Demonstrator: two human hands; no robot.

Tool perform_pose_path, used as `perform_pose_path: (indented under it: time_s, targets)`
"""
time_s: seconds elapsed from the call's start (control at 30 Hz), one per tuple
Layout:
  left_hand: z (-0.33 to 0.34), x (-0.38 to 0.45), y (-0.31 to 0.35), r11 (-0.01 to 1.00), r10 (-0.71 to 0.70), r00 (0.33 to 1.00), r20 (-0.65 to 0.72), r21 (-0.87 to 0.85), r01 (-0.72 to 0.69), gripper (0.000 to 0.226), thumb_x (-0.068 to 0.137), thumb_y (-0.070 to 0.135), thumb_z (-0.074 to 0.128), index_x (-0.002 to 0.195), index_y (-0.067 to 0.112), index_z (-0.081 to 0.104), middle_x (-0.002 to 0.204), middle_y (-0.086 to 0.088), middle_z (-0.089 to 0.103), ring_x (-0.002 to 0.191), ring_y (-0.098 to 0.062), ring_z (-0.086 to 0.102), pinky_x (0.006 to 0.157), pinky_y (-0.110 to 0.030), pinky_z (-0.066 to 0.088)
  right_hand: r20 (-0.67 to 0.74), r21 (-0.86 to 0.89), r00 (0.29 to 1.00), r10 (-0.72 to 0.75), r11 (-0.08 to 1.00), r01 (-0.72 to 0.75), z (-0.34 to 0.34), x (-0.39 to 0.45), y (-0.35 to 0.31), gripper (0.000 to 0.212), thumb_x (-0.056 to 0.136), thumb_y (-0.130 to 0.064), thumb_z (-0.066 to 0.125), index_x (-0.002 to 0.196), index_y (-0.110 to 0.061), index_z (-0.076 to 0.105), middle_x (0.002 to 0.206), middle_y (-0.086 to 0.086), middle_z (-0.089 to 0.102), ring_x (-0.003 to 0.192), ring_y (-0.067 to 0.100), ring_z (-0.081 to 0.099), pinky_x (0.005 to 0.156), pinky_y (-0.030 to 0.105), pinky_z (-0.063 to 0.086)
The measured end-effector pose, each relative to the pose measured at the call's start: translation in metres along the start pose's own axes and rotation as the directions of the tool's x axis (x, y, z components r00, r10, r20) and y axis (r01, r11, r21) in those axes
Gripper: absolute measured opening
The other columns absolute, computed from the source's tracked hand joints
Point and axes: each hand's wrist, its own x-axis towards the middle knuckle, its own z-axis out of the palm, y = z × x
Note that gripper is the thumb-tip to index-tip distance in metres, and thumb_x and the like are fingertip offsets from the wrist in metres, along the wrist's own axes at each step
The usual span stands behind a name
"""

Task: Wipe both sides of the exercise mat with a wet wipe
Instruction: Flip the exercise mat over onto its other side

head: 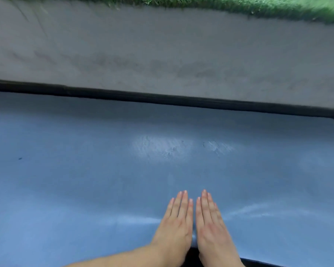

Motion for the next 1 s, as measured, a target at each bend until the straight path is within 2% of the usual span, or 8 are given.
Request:
perform_pose_path:
  time_s: [0.2, 0.33, 0.53, 0.63, 0.73, 0.8, 0.9, 1.0]
  targets:
    - [-0.032, -0.020, -0.031, 0.988, -0.010, 0.999, -0.037, 0.152, 0.015, 0.087, 0.079, 0.009, 0.043, 0.149, -0.016, -0.004, 0.159, -0.034, -0.008, 0.150, -0.045, -0.006, 0.121, -0.052, 0.004, -0.143, -0.127, 0.976, -0.162, 0.981, 0.144, -0.042, 0.015, -0.002, 0.077, 0.097, 0.003, -0.010, 0.141, 0.017, 0.052, 0.153, 0.039, 0.042, 0.143, 0.049, 0.045, 0.111, 0.050, 0.031]
    - [-0.037, -0.029, -0.027, 0.996, -0.084, 0.996, -0.018, 0.038, 0.085, 0.084, 0.062, 0.011, 0.042, 0.142, -0.012, 0.041, 0.146, -0.031, 0.046, 0.140, -0.041, 0.040, 0.107, -0.048, 0.044, -0.060, -0.169, 0.982, -0.177, 0.972, 0.165, -0.066, 0.017, -0.004, 0.077, 0.097, 0.003, -0.008, 0.140, 0.015, 0.055, 0.151, 0.037, 0.047, 0.141, 0.047, 0.049, 0.111, 0.049, 0.033]
    - [-0.027, -0.049, -0.018, 0.973, -0.175, 0.948, 0.266, -0.104, 0.208, 0.102, 0.084, 0.005, 0.056, 0.157, 0.009, -0.015, 0.165, -0.017, -0.017, 0.153, -0.030, -0.015, 0.125, -0.041, -0.002, 0.316, -0.021, 0.946, -0.069, 0.997, 0.080, -0.030, -0.003, -0.008, 0.074, 0.049, -0.003, 0.070, 0.123, 0.002, 0.075, 0.150, 0.036, 0.043, 0.113, 0.050, 0.070, 0.079, 0.057, 0.063]
    - [0.011, -0.068, -0.022, 0.986, -0.138, 0.971, 0.197, -0.061, 0.153, 0.095, 0.080, 0.008, 0.045, 0.159, 0.015, -0.007, 0.167, -0.013, 0.012, 0.154, -0.027, -0.014, 0.122, -0.039, -0.003, 0.262, -0.018, 0.964, -0.033, 0.999, 0.039, 0.020, -0.020, -0.004, 0.060, 0.055, -0.015, 0.053, 0.106, -0.010, 0.083, 0.172, 0.024, 0.007, 0.102, 0.049, 0.074, 0.059, 0.064, 0.057]
    - [0.046, -0.079, -0.022, 0.994, -0.106, 0.978, 0.179, -0.005, 0.109, 0.088, 0.066, 0.018, 0.037, 0.153, 0.011, 0.031, 0.144, -0.012, 0.055, 0.150, -0.033, 0.011, 0.115, -0.047, 0.004, 0.129, -0.077, 0.991, -0.042, 0.996, 0.052, 0.059, -0.029, 0.001, 0.078, 0.064, -0.012, 0.034, 0.137, -0.015, 0.062, 0.176, 0.008, -0.006, 0.151, 0.048, 0.034, 0.080, 0.077, 0.050]
    - [0.035, -0.082, -0.016, 0.993, -0.115, 0.984, 0.133, 0.033, 0.112, 0.075, 0.067, 0.018, 0.037, 0.141, 0.010, 0.044, 0.139, -0.015, 0.060, 0.142, -0.035, 0.025, 0.114, -0.048, 0.006, 0.170, -0.073, 0.985, -0.039, 0.996, 0.052, 0.043, -0.031, 0.000, 0.091, 0.065, -0.012, 0.032, 0.156, -0.017, 0.032, 0.170, 0.020, 0.020, 0.150, 0.047, 0.037, 0.096, 0.080, 0.041]
    - [-0.021, -0.082, -0.011, 0.993, -0.091, 0.996, 0.012, 0.073, 0.090, 0.070, 0.069, 0.016, 0.036, 0.138, 0.003, 0.043, 0.134, -0.021, 0.061, 0.129, -0.041, 0.053, 0.112, -0.045, 0.014, 0.244, 0.071, 0.966, -0.088, 0.995, 0.072, -0.019, -0.030, -0.004, 0.069, 0.065, -0.007, 0.030, 0.125, -0.002, 0.063, 0.121, 0.022, 0.070, 0.087, 0.045, 0.077, 0.055, 0.075, 0.053]
    - [-0.054, -0.080, -0.014, 0.995, -0.096, 0.995, -0.038, -0.007, 0.096, 0.069, 0.068, 0.013, 0.031, 0.135, 0.001, 0.043, 0.128, -0.022, 0.065, 0.117, -0.035, 0.065, 0.107, -0.046, 0.040, 0.465, 0.021, 0.885, -0.039, 0.999, 0.033, -0.111, -0.018, -0.004, 0.069, 0.090, 0.002, 0.032, 0.159, -0.003, 0.040, 0.165, 0.028, 0.031, 0.145, 0.056, 0.041, 0.105, 0.084, 0.033]
